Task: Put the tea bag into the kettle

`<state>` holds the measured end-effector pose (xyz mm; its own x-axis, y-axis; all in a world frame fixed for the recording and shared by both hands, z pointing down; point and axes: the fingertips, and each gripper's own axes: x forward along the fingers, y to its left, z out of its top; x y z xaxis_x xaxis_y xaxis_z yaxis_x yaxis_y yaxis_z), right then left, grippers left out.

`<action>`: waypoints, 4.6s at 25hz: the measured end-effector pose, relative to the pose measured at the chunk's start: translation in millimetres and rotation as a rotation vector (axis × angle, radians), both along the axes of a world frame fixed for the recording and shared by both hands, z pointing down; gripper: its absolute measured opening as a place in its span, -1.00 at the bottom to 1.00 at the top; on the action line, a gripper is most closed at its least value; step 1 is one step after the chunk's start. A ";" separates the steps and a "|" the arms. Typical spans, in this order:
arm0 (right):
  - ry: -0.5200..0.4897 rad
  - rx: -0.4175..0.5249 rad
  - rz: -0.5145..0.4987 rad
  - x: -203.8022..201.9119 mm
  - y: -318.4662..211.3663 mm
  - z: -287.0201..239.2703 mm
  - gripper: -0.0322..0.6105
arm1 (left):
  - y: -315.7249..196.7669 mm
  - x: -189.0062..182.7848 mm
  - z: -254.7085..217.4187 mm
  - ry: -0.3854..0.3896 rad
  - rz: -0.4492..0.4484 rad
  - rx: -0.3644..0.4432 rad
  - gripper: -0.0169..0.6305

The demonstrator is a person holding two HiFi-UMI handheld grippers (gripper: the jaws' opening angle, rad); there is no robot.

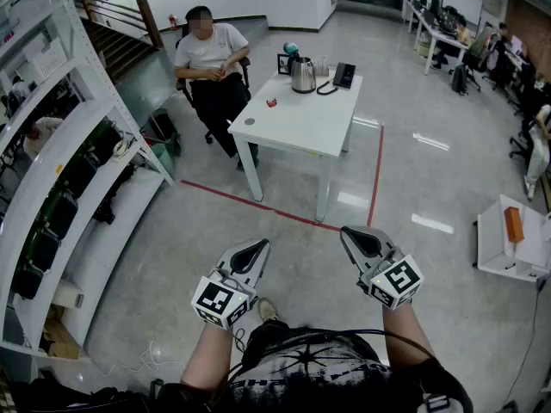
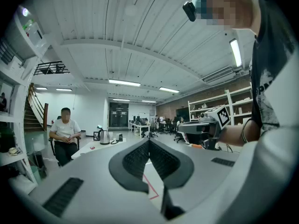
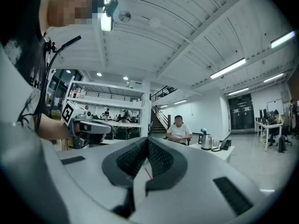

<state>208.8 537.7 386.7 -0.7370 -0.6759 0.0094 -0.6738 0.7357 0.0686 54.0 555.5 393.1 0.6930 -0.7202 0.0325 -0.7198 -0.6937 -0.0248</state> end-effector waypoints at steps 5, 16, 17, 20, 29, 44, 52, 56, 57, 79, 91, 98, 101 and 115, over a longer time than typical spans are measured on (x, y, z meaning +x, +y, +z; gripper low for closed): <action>0.003 0.000 -0.013 -9.1 1.9 2.1 -0.88 | 0.5 -5.7 0.2 -0.022 -0.009 0.010 -0.91; -0.007 -0.014 -0.033 -13.0 3.8 4.8 -0.88 | 2.5 -10.1 4.7 -0.036 -0.021 0.008 -0.91; -0.012 -0.021 -0.043 -14.0 4.3 4.2 -0.88 | 2.2 -10.3 4.5 -0.032 -0.023 0.006 -0.92; -0.004 -0.036 -0.070 -18.3 4.4 6.9 -0.88 | -0.2 -11.5 4.6 -0.030 -0.030 0.003 -0.91; -0.014 -0.009 -0.092 -33.8 -9.3 0.7 -0.88 | -13.2 -22.4 9.5 -0.037 -0.037 -0.003 -0.91; -0.021 0.002 -0.075 -70.8 -81.7 -3.8 -0.88 | -86.5 -56.7 3.8 -0.019 -0.021 -0.015 -0.91; -0.016 0.009 -0.051 -110.0 -130.3 -8.0 -0.88 | -136.4 -94.7 2.2 -0.019 0.012 -0.007 -0.91; -0.008 0.015 -0.034 -130.9 -153.6 -8.3 -0.88 | -160.7 -116.6 1.7 -0.014 0.026 0.009 -0.91; -0.007 0.014 -0.028 -135.8 -159.7 -7.0 -0.88 | -167.1 -122.4 3.3 -0.009 0.026 0.007 -0.91; 0.061 0.035 0.030 -182.7 -235.7 0.3 -0.88 | -241.6 -174.5 23.1 0.023 0.053 -0.016 -0.91; 0.056 0.062 -0.003 -168.4 -322.4 -4.9 -0.88 | -313.7 -162.9 16.0 0.001 -0.001 -0.007 -0.91; 0.032 0.058 -0.066 -157.4 -382.1 -15.3 -0.88 | -370.8 -151.3 6.5 -0.007 -0.057 -0.013 -0.91; 0.028 0.055 -0.087 -151.4 -408.6 -17.7 -0.88 | -397.0 -143.9 1.8 -0.007 -0.079 -0.011 -0.91; 0.012 0.059 -0.152 -124.6 -515.4 -17.6 -0.88 | -497.8 -113.1 -3.0 -0.034 -0.153 -0.012 -0.91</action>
<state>84.2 22.2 369.1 -0.8310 -0.5559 -0.0175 -0.5536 0.8238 0.1221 -59.1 57.7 390.1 0.5733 -0.8169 0.0631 -0.8162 -0.5762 -0.0433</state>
